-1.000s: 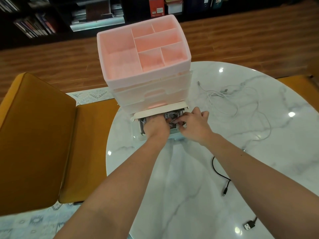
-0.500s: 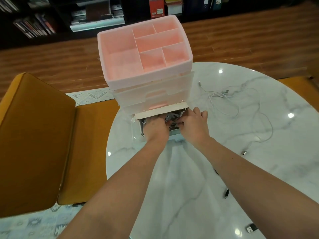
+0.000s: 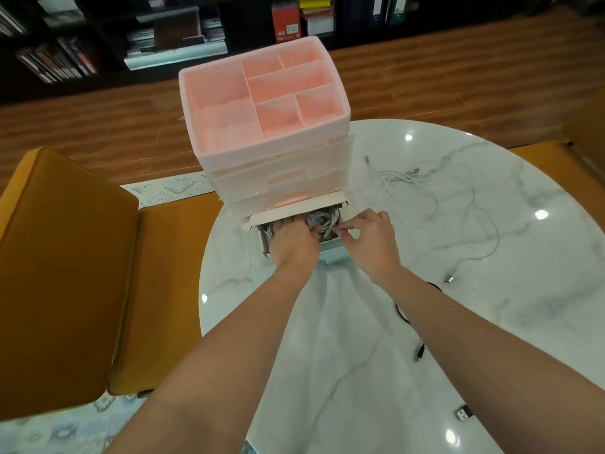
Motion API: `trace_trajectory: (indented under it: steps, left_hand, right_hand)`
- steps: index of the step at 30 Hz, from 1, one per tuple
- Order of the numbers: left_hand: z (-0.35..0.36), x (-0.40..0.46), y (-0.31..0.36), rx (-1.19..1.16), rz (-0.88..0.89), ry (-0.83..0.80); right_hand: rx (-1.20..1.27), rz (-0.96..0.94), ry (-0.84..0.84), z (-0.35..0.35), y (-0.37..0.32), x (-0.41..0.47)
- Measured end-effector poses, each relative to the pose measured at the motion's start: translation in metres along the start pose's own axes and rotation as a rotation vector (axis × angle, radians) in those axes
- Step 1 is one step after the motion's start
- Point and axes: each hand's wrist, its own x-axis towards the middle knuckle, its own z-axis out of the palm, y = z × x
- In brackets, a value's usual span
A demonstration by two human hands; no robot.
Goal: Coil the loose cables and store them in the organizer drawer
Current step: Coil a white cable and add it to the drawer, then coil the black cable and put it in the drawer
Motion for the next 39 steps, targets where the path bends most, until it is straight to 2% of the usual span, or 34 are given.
trace_trajectory:
  steps: [4, 9, 13, 17, 21, 25, 28, 31, 34, 39]
  left_hand:
    - [0.006, -0.016, 0.006, -0.122, 0.056, 0.066]
    - [0.013, -0.051, 0.028, -0.198, 0.209, 0.034]
    - [0.031, -0.086, 0.043, -0.165, 0.257, -0.139]
    - [0.051, -0.116, 0.048, -0.133, 0.254, -0.347]
    - [0.07, -0.139, 0.048, -0.15, 0.385, -0.429]
    - [0.079, -0.155, 0.046, -0.122, 0.442, -0.41]
    - [0.082, -0.162, 0.046, -0.098, 0.449, -0.374]
    - [0.083, -0.167, 0.049, -0.058, 0.412, -0.351]
    - [0.08, -0.172, 0.058, -0.086, 0.274, -0.389]
    - [0.069, -0.172, 0.074, -0.5, 0.025, -0.506]
  right_hand:
    - [0.107, 0.058, -0.006, -0.022, 0.011, -0.017]
    - [0.132, 0.216, -0.036, -0.048, 0.033, -0.047]
    - [0.097, 0.333, -0.071, -0.07, 0.057, -0.077]
    - [-0.053, 0.432, -0.117, -0.084, 0.082, -0.109]
    - [-0.177, 0.295, -0.261, -0.092, 0.104, -0.147]
    - [-0.258, 0.214, -0.211, -0.097, 0.114, -0.165]
    - [-0.382, 0.145, -0.236, -0.1, 0.116, -0.171]
    - [-0.504, 0.077, -0.235, -0.1, 0.116, -0.179]
    - [-0.467, 0.034, -0.201, -0.103, 0.114, -0.183]
    - [-0.364, 0.01, -0.174, -0.117, 0.101, -0.174]
